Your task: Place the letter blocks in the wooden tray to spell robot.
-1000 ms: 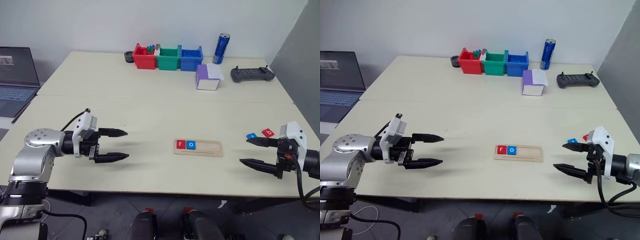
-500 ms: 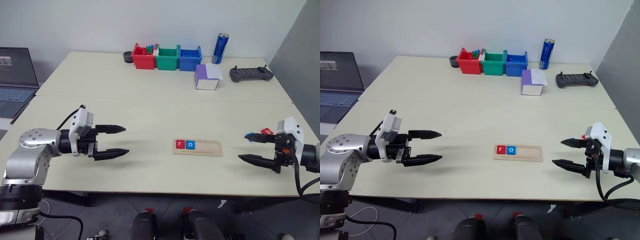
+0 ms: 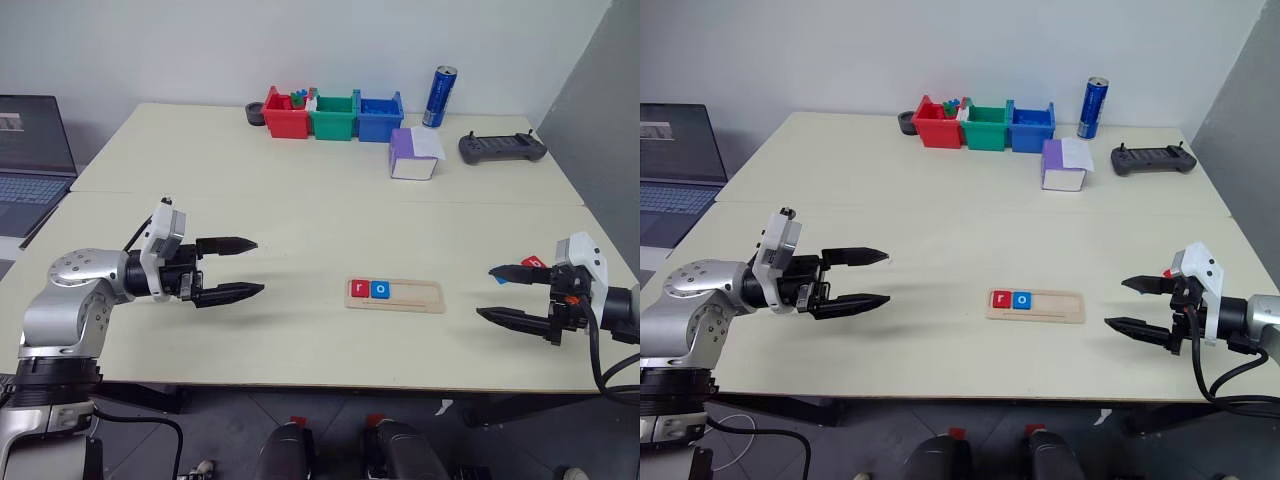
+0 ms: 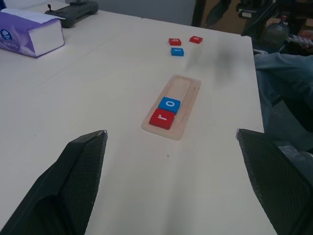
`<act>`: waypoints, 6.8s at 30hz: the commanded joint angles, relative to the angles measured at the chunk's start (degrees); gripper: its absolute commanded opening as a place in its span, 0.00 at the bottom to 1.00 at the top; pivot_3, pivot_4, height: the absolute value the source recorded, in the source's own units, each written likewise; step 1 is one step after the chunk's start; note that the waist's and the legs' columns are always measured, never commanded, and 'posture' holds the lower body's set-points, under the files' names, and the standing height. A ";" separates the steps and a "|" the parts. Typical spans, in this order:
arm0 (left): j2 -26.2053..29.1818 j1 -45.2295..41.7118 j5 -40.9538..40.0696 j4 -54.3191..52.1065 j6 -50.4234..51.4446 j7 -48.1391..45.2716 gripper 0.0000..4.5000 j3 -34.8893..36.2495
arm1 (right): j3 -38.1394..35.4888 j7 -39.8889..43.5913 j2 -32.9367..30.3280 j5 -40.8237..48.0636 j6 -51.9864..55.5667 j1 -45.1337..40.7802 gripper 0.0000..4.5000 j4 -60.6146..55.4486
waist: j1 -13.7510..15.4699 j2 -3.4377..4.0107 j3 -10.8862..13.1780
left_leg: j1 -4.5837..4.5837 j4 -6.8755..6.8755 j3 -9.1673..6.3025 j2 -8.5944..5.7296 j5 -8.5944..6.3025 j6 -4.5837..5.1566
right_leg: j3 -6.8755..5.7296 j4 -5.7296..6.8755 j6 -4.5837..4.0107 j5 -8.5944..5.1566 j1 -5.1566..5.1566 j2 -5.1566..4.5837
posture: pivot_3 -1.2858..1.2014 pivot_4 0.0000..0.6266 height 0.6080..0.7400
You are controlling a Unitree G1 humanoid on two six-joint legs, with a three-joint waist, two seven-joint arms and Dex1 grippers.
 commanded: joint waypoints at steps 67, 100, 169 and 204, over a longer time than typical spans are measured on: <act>1.72 -2.17 0.17 0.84 -0.65 -1.50 1.00 -1.10 | -4.66 -23.42 15.59 -14.63 -20.73 -13.71 0.32 36.97 | -0.60 0.16 0.05 | 0.02 -0.05 0.15 0.00 0.15 -0.26 | 0.14 0.07 -0.05 -0.02 -0.02 0.02 | 0.52 0.24 1.00; -1.74 -5.63 3.86 5.90 -5.43 -3.54 1.00 -4.74 | 0.59 -20.99 11.00 -9.43 -1.15 6.51 0.99 -4.46 | -0.50 0.18 0.04 | -0.04 -0.02 0.12 -0.06 -0.04 0.01 | 0.11 0.02 0.01 -0.04 -0.10 0.02 | 0.52 0.24 1.00; -1.52 -4.65 6.30 6.90 -8.92 -1.92 1.00 -5.07 | -0.52 -40.18 23.67 -13.69 16.09 3.51 0.99 -14.77 | -0.56 0.12 0.07 | -0.06 -0.01 0.11 -0.01 -0.04 -0.01 | 0.10 0.07 -0.01 -0.05 -0.14 0.01 | 0.52 0.24 1.00; -1.05 -0.24 3.35 1.45 -7.17 1.96 1.00 -2.03 | 21.56 16.06 7.96 -28.80 -41.64 -26.82 0.99 51.90 | -0.63 0.09 0.10 | 0.01 0.07 0.16 0.04 0.10 -0.23 | 0.14 0.11 -0.02 -0.03 -0.09 0.07 | 0.52 0.24 1.00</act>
